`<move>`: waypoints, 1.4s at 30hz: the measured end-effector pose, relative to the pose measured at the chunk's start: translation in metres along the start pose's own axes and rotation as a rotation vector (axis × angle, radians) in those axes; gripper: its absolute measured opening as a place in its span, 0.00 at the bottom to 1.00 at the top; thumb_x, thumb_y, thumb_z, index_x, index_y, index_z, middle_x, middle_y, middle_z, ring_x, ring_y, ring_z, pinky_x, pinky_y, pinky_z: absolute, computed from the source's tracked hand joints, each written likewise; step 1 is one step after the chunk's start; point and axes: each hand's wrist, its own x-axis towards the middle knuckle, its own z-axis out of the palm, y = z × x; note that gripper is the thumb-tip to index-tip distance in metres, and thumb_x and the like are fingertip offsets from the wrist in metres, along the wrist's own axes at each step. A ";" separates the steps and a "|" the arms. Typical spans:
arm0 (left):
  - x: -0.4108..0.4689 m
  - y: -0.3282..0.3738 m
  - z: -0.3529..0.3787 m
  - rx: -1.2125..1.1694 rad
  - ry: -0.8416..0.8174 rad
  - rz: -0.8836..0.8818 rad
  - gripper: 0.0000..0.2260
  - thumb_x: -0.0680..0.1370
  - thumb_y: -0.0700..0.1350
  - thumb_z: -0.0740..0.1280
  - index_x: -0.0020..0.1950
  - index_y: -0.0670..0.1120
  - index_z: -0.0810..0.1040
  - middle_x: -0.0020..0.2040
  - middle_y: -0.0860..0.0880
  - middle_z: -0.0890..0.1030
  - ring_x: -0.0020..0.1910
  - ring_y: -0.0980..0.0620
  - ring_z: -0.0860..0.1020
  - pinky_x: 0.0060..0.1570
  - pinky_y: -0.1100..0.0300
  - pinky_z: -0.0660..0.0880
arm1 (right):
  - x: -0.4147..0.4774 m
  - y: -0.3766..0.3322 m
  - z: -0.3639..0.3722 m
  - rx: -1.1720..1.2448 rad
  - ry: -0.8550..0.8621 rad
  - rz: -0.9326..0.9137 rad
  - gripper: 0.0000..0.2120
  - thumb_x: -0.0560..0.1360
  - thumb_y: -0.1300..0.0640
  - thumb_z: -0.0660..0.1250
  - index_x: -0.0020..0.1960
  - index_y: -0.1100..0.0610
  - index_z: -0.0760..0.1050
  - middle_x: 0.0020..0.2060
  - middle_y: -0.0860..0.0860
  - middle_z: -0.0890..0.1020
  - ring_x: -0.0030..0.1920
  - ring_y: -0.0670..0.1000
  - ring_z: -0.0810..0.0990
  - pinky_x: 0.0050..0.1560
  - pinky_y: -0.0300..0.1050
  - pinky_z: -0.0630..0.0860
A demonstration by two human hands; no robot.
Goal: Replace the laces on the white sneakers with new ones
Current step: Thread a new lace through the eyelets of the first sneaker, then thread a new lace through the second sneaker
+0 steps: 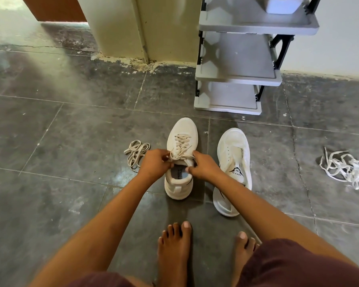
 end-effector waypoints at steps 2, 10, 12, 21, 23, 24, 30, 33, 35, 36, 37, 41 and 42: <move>0.002 -0.001 0.000 -0.043 0.004 0.003 0.12 0.71 0.39 0.72 0.54 0.42 0.82 0.49 0.42 0.83 0.51 0.45 0.80 0.53 0.51 0.76 | 0.002 -0.001 0.001 0.006 0.006 0.006 0.21 0.75 0.54 0.67 0.63 0.63 0.67 0.58 0.60 0.77 0.57 0.60 0.76 0.53 0.49 0.71; 0.006 -0.051 -0.029 -0.232 0.130 -0.246 0.12 0.73 0.45 0.72 0.56 0.45 0.82 0.45 0.44 0.82 0.45 0.47 0.80 0.50 0.53 0.78 | 0.001 -0.013 -0.002 0.131 0.102 -0.027 0.33 0.76 0.53 0.66 0.76 0.58 0.55 0.74 0.54 0.61 0.72 0.56 0.63 0.68 0.49 0.63; 0.012 -0.069 -0.042 -0.070 0.174 -0.333 0.08 0.74 0.44 0.71 0.53 0.48 0.82 0.47 0.44 0.83 0.48 0.44 0.80 0.48 0.54 0.76 | 0.002 -0.020 -0.005 0.155 0.144 -0.065 0.31 0.76 0.54 0.65 0.75 0.56 0.58 0.73 0.53 0.63 0.72 0.55 0.63 0.69 0.47 0.62; 0.049 -0.106 -0.017 0.249 0.027 -0.347 0.26 0.72 0.51 0.72 0.69 0.50 0.70 0.59 0.41 0.75 0.58 0.40 0.75 0.53 0.50 0.72 | 0.019 -0.028 -0.004 0.110 0.158 -0.164 0.26 0.77 0.55 0.65 0.72 0.54 0.63 0.72 0.51 0.65 0.71 0.53 0.65 0.68 0.46 0.62; 0.052 -0.111 -0.009 0.268 0.049 -0.344 0.25 0.72 0.50 0.71 0.68 0.50 0.71 0.58 0.41 0.76 0.57 0.40 0.75 0.51 0.51 0.72 | 0.019 -0.025 -0.006 0.096 0.165 -0.170 0.25 0.76 0.55 0.65 0.72 0.54 0.64 0.72 0.51 0.66 0.70 0.53 0.66 0.68 0.46 0.62; 0.052 -0.112 -0.007 0.251 0.074 -0.349 0.23 0.72 0.48 0.71 0.66 0.50 0.73 0.57 0.40 0.77 0.56 0.39 0.76 0.49 0.52 0.72 | 0.019 -0.023 -0.008 0.096 0.170 -0.167 0.25 0.77 0.56 0.65 0.72 0.54 0.64 0.72 0.51 0.66 0.70 0.53 0.66 0.67 0.45 0.62; 0.053 -0.084 -0.029 -0.171 0.134 -0.328 0.04 0.72 0.37 0.71 0.39 0.41 0.78 0.37 0.39 0.80 0.38 0.43 0.80 0.37 0.55 0.79 | 0.006 -0.019 -0.024 0.120 0.192 -0.164 0.22 0.77 0.57 0.65 0.70 0.53 0.66 0.70 0.52 0.68 0.68 0.53 0.68 0.66 0.44 0.63; 0.054 -0.034 -0.061 -0.415 0.162 -0.201 0.08 0.71 0.33 0.72 0.36 0.43 0.76 0.32 0.44 0.76 0.31 0.50 0.77 0.28 0.67 0.77 | -0.007 -0.019 -0.045 0.107 0.219 -0.168 0.22 0.77 0.56 0.65 0.70 0.54 0.66 0.69 0.52 0.69 0.68 0.53 0.68 0.65 0.43 0.64; 0.052 0.008 -0.085 -0.447 0.123 -0.089 0.04 0.72 0.35 0.72 0.41 0.41 0.78 0.34 0.44 0.78 0.32 0.50 0.78 0.29 0.68 0.78 | -0.018 -0.020 -0.068 0.086 0.263 -0.163 0.23 0.76 0.55 0.65 0.70 0.54 0.67 0.69 0.52 0.70 0.68 0.53 0.69 0.65 0.43 0.64; 0.049 0.027 -0.095 -0.447 0.101 -0.046 0.04 0.72 0.35 0.72 0.42 0.41 0.79 0.35 0.44 0.79 0.33 0.50 0.78 0.30 0.68 0.78 | -0.023 -0.021 -0.079 0.075 0.282 -0.161 0.23 0.76 0.55 0.65 0.70 0.55 0.67 0.69 0.52 0.70 0.68 0.53 0.68 0.65 0.43 0.63; 0.047 0.045 -0.104 -0.437 0.083 -0.005 0.04 0.72 0.36 0.72 0.43 0.41 0.79 0.36 0.44 0.80 0.33 0.51 0.79 0.31 0.68 0.78 | -0.028 -0.022 -0.090 0.069 0.302 -0.156 0.23 0.76 0.55 0.65 0.70 0.55 0.67 0.69 0.53 0.70 0.68 0.53 0.68 0.66 0.42 0.63; 0.036 0.119 -0.129 -0.412 0.015 0.134 0.04 0.72 0.38 0.72 0.45 0.42 0.79 0.36 0.46 0.81 0.33 0.54 0.79 0.32 0.69 0.78 | -0.057 -0.026 -0.142 0.086 0.384 -0.163 0.22 0.76 0.57 0.65 0.69 0.57 0.68 0.67 0.53 0.72 0.67 0.52 0.70 0.63 0.39 0.63; 0.033 0.137 -0.133 -0.402 -0.008 0.166 0.04 0.72 0.38 0.72 0.45 0.42 0.79 0.35 0.46 0.80 0.33 0.54 0.78 0.31 0.69 0.78 | -0.063 -0.027 -0.155 0.105 0.397 -0.163 0.22 0.76 0.57 0.65 0.69 0.57 0.68 0.66 0.53 0.73 0.66 0.52 0.71 0.62 0.39 0.64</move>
